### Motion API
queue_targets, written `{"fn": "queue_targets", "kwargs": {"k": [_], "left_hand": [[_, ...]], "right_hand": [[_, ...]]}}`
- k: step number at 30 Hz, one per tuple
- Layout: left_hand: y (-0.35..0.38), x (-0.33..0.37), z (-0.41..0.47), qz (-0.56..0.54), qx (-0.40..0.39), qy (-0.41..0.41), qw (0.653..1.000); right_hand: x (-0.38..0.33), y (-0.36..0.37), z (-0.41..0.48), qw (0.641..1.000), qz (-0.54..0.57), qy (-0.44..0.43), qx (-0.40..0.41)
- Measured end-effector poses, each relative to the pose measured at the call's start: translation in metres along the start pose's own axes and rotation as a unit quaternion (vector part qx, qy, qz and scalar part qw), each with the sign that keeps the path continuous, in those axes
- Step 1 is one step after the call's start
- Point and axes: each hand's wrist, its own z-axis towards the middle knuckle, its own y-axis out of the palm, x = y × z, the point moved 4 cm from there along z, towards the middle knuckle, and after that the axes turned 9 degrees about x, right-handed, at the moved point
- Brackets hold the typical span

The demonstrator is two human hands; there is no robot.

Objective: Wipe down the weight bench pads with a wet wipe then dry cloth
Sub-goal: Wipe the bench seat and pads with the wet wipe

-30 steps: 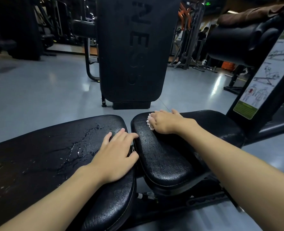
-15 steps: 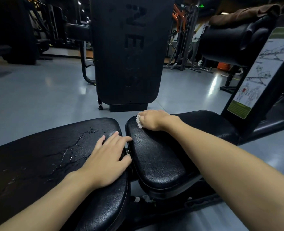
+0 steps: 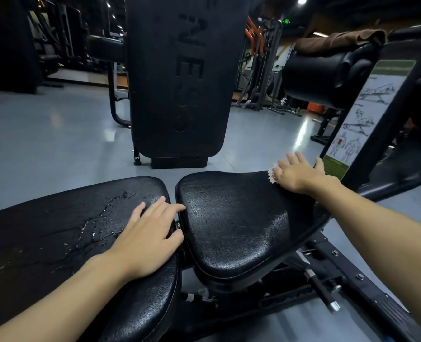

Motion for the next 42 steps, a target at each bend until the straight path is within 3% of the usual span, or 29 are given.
{"fn": "queue_targets", "kwargs": {"k": [3, 7, 16, 20, 23, 29, 36, 42], "left_hand": [[0.001, -0.001, 0.001, 0.006, 0.002, 0.003, 1.0], [0.002, 0.0, 0.001, 0.003, 0.004, -0.003, 1.0], [-0.011, 0.007, -0.002, -0.061, 0.005, -0.061, 0.996], [-0.01, 0.005, -0.002, -0.06, 0.013, -0.056, 0.997], [-0.006, 0.0, -0.001, -0.054, 0.018, -0.053, 0.997], [0.001, -0.005, 0.0, -0.023, 0.004, -0.001, 1.0], [0.002, -0.003, 0.0, -0.02, 0.005, 0.0, 1.0], [0.004, -0.004, 0.0, -0.019, -0.004, 0.007, 1.0]], "right_hand": [[-0.01, 0.003, -0.005, 0.998, 0.012, -0.033, 0.043], [-0.037, 0.005, -0.009, 0.998, 0.006, -0.06, 0.002], [-0.192, 0.004, -0.079, 0.96, 0.015, -0.278, 0.036], [-0.2, 0.0, -0.098, 0.946, 0.075, -0.315, -0.005], [-0.194, 0.0, -0.101, 0.943, 0.055, -0.325, 0.04], [-0.122, -0.002, -0.084, 0.969, 0.05, -0.242, 0.003], [0.017, -0.004, -0.066, 0.997, 0.038, -0.067, 0.023], [0.0, -0.004, -0.076, 0.995, 0.023, -0.056, 0.077]]}}
